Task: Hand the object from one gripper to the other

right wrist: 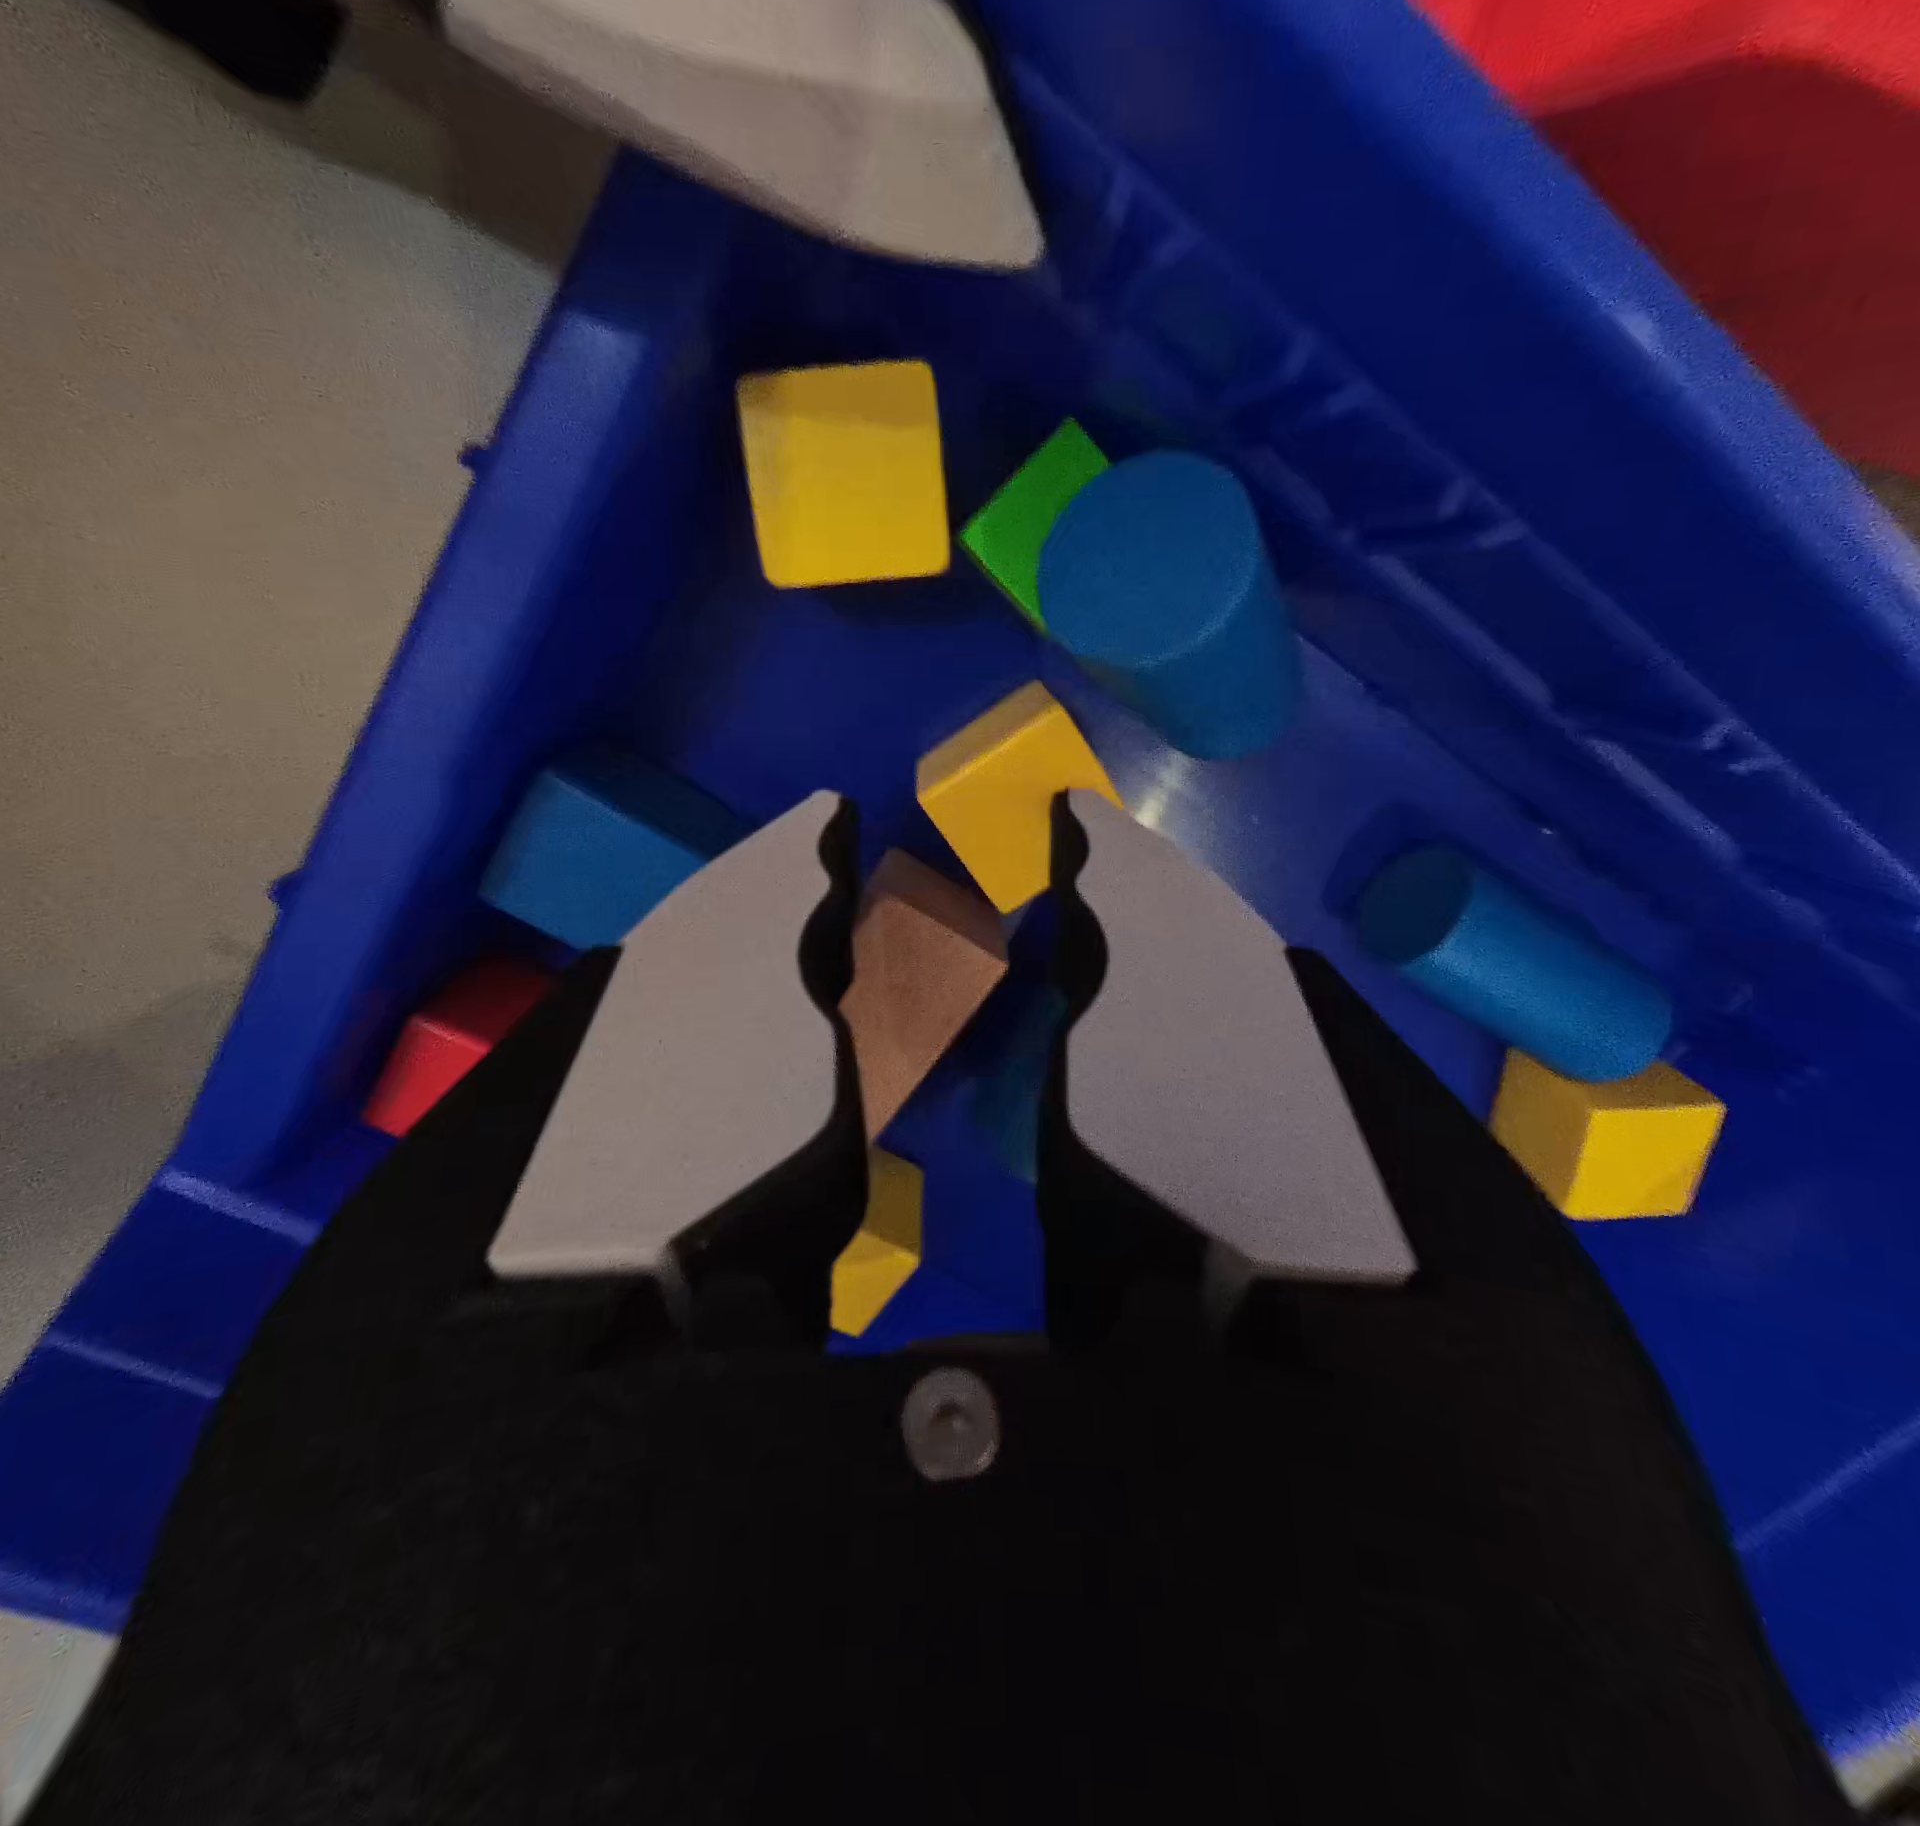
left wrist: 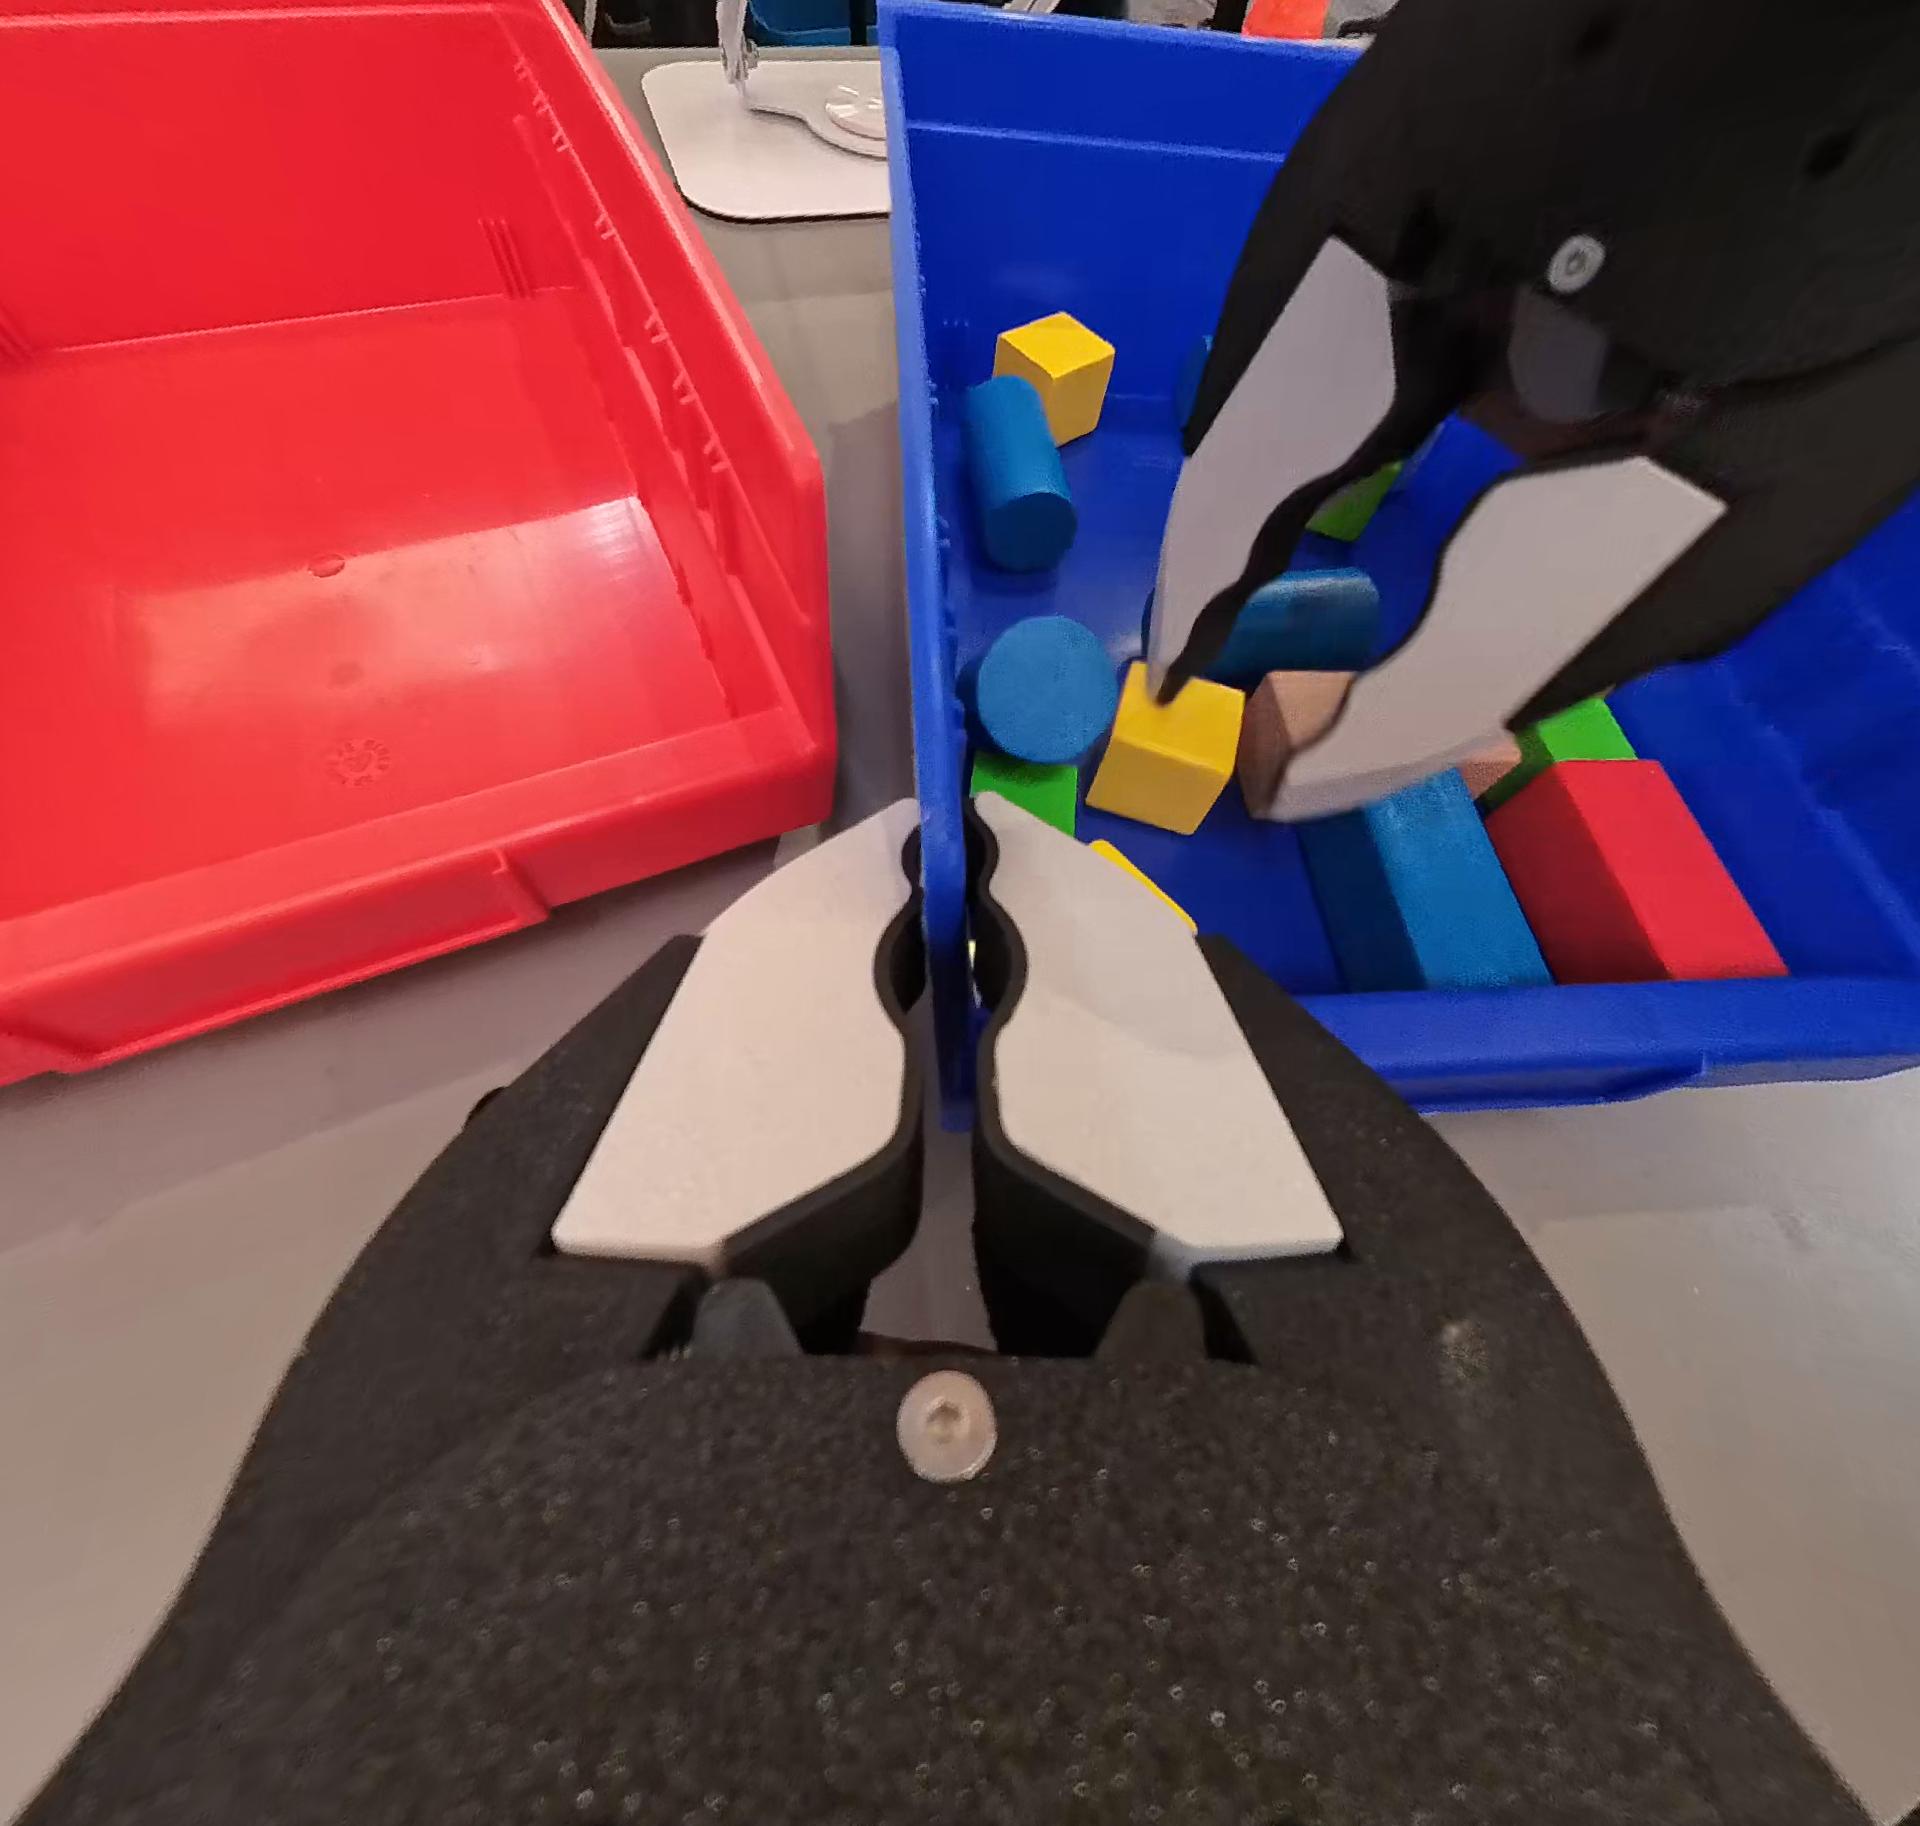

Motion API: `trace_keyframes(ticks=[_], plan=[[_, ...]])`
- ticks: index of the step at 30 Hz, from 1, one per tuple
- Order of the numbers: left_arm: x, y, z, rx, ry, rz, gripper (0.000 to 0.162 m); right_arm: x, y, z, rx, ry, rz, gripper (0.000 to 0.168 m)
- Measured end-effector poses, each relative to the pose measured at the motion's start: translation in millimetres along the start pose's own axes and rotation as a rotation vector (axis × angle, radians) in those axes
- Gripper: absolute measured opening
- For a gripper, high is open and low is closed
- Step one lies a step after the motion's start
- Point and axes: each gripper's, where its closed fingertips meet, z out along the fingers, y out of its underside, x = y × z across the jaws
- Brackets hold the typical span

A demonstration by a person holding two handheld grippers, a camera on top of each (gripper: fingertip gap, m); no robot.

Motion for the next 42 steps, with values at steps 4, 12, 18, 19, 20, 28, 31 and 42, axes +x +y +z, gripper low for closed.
trace_keyframes(ticks=[4,12,18,19,20,28,31,42], plan=[[1,0,0,-0.001,0.0,0.003,0.004,52,89,-20,-0.42,0.211,-0.069,0.044],[1,0,1,0.001,0.005,0.002,0.004,-30,20,-28,-0.101,-0.079,-0.139,0.045],[1,0,1,0.002,0.009,0.003,0.004,-64,18,-2,-0.149,-0.155,-0.362,0.049],[1,0,1,0.002,0.009,0.002,0.004,-56,29,2,-0.217,-0.127,-0.396,0.051],[1,0,1,0.002,0.009,0.002,0.004,-46,44,8,-0.304,-0.084,-0.453,0.047],[2,-1,1,0.008,0.023,-0.005,0.004,87,70,-41,-0.346,0.276,-0.155,0.034],[2,-1,1,0.01,0.03,-0.007,0.004,69,76,-59,-0.306,0.218,-0.155,0.043],[2,0,2,0.003,0.02,-0.002,0.004,-76,58,-9,-0.319,-0.246,-0.323,0.058]])
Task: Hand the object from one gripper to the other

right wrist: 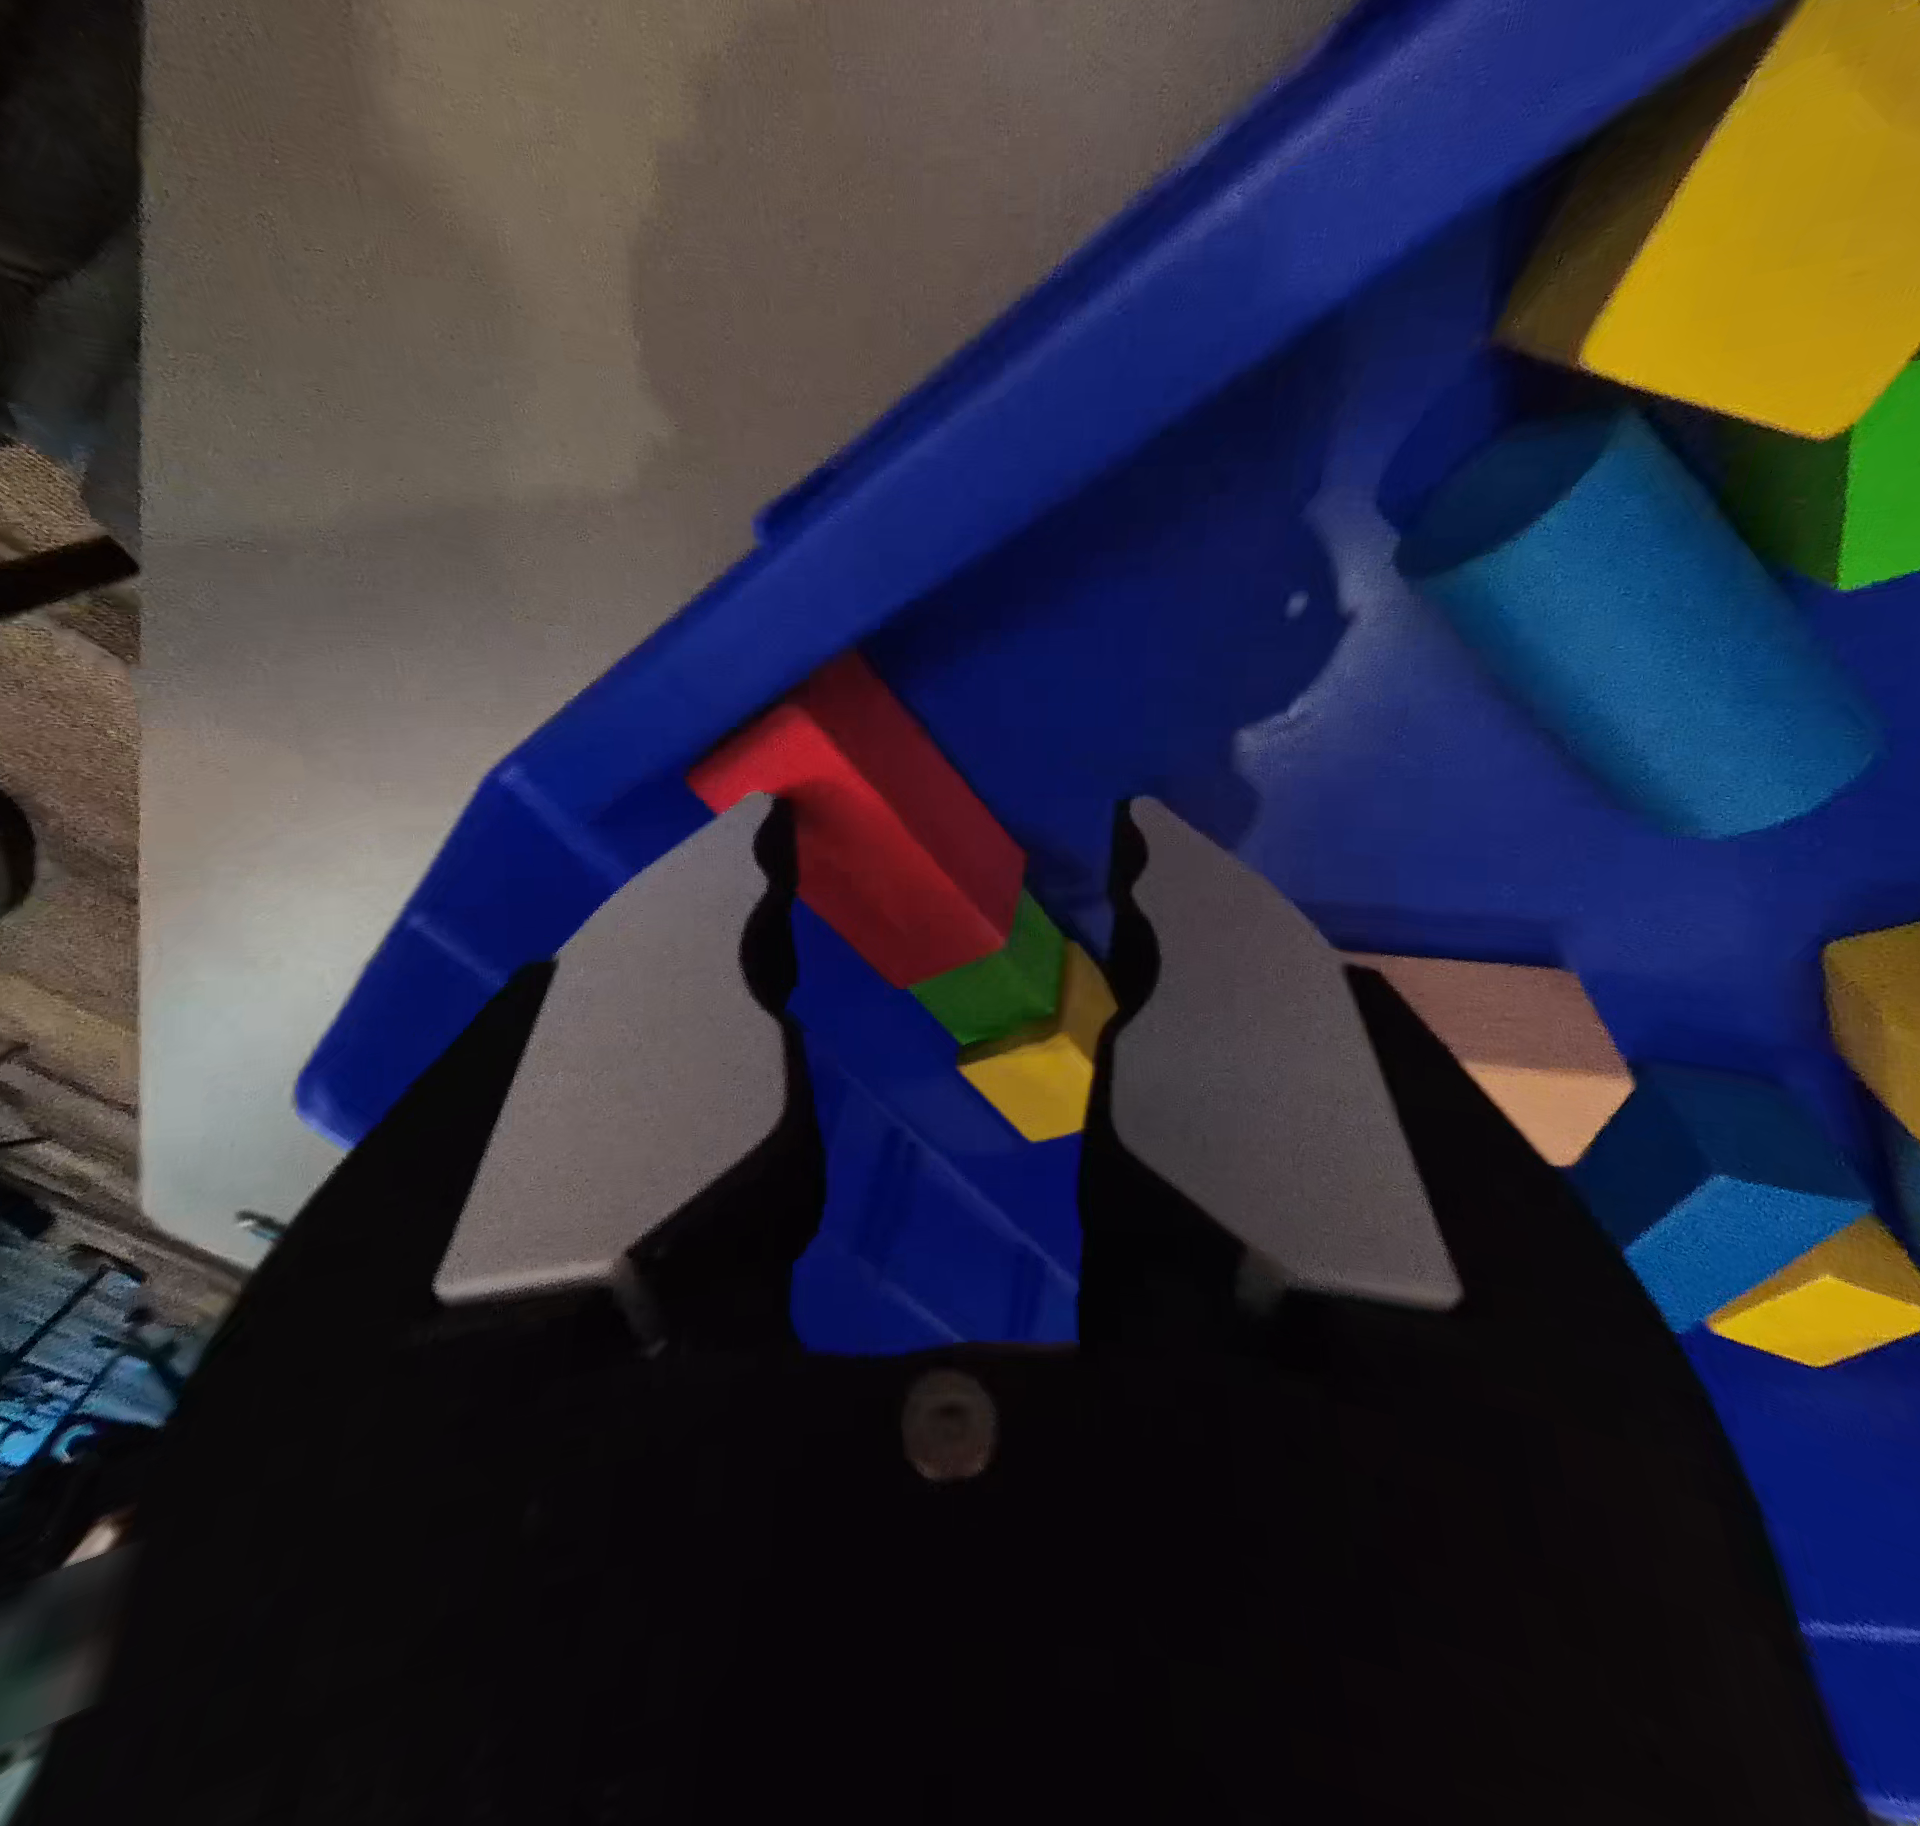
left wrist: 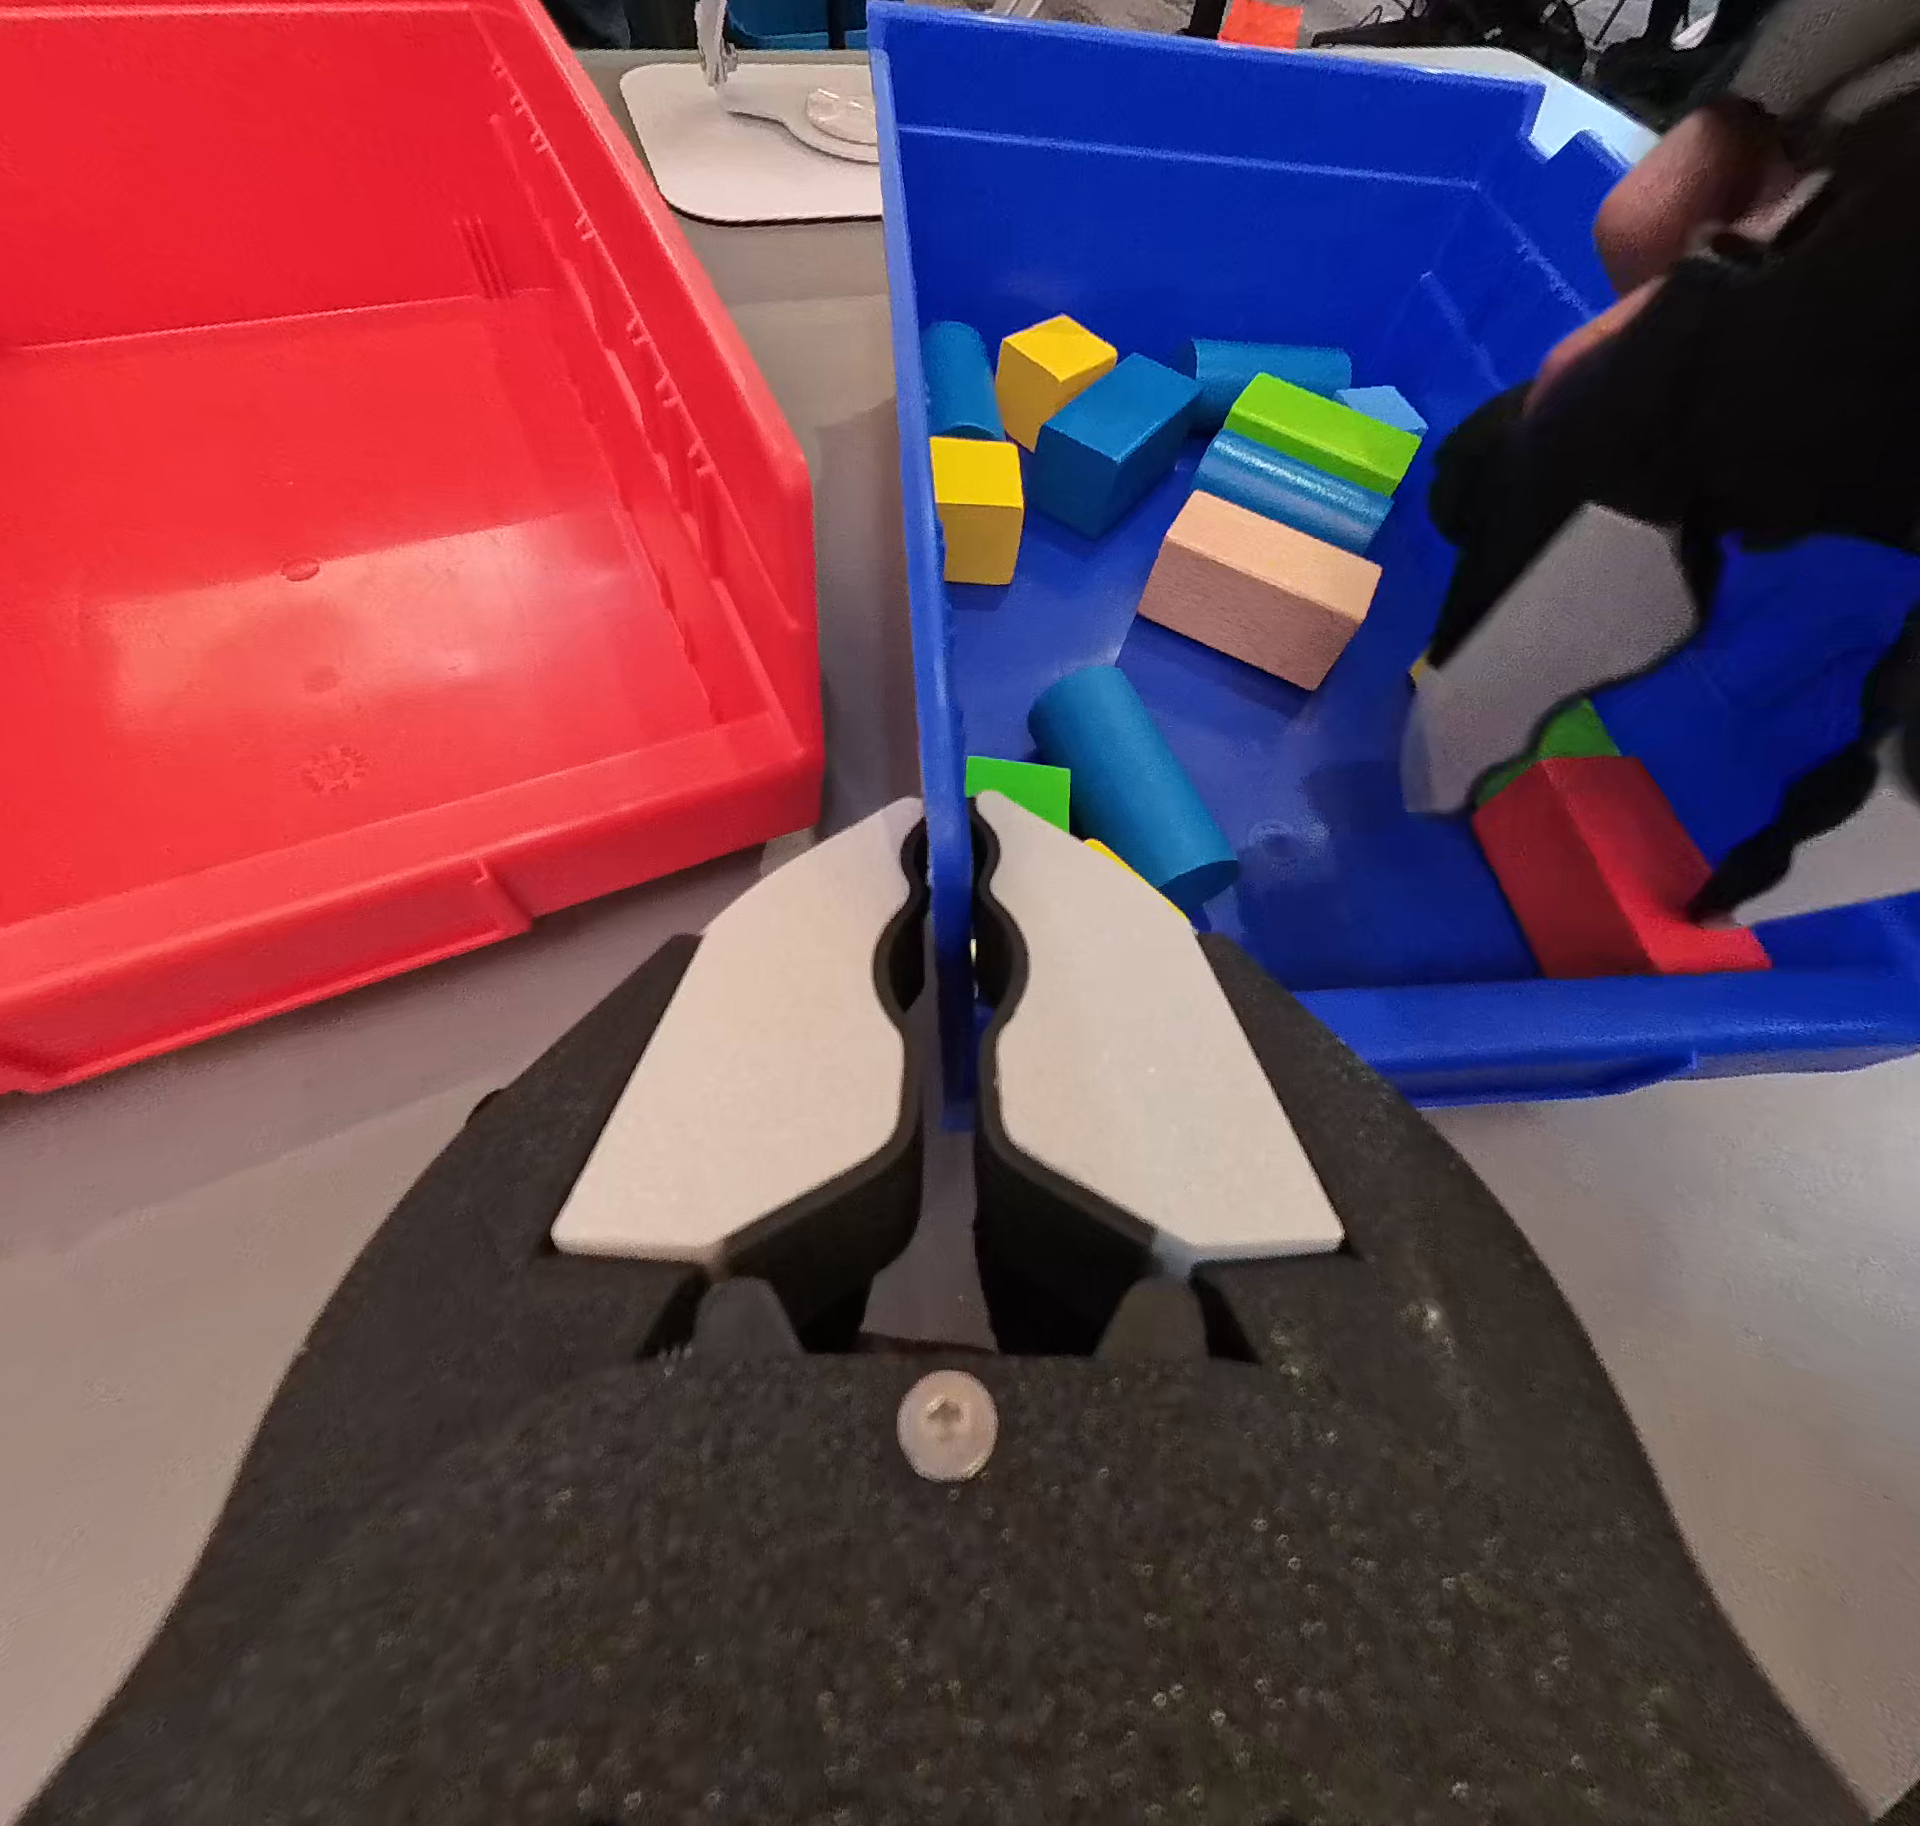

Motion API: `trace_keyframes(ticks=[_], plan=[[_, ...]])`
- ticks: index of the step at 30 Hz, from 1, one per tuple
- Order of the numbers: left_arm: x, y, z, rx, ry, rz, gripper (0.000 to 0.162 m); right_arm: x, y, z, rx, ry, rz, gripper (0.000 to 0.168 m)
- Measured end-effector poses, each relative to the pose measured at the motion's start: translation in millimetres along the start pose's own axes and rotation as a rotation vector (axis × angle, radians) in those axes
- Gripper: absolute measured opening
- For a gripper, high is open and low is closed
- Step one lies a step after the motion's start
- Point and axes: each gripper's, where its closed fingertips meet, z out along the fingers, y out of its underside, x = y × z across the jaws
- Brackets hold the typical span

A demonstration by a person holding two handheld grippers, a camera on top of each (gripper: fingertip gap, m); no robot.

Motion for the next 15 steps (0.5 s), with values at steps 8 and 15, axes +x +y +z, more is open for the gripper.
trace_keyframes(ticks=[8,15], plan=[[5,0,0,0.003,0.005,0.021,0.004,42,102,-16,-0.379,0.05,0.128,0.031],[6,0,1,-0.003,0.001,0.013,0.004,27,58,18,-0.317,0.026,0.071,0.044]])
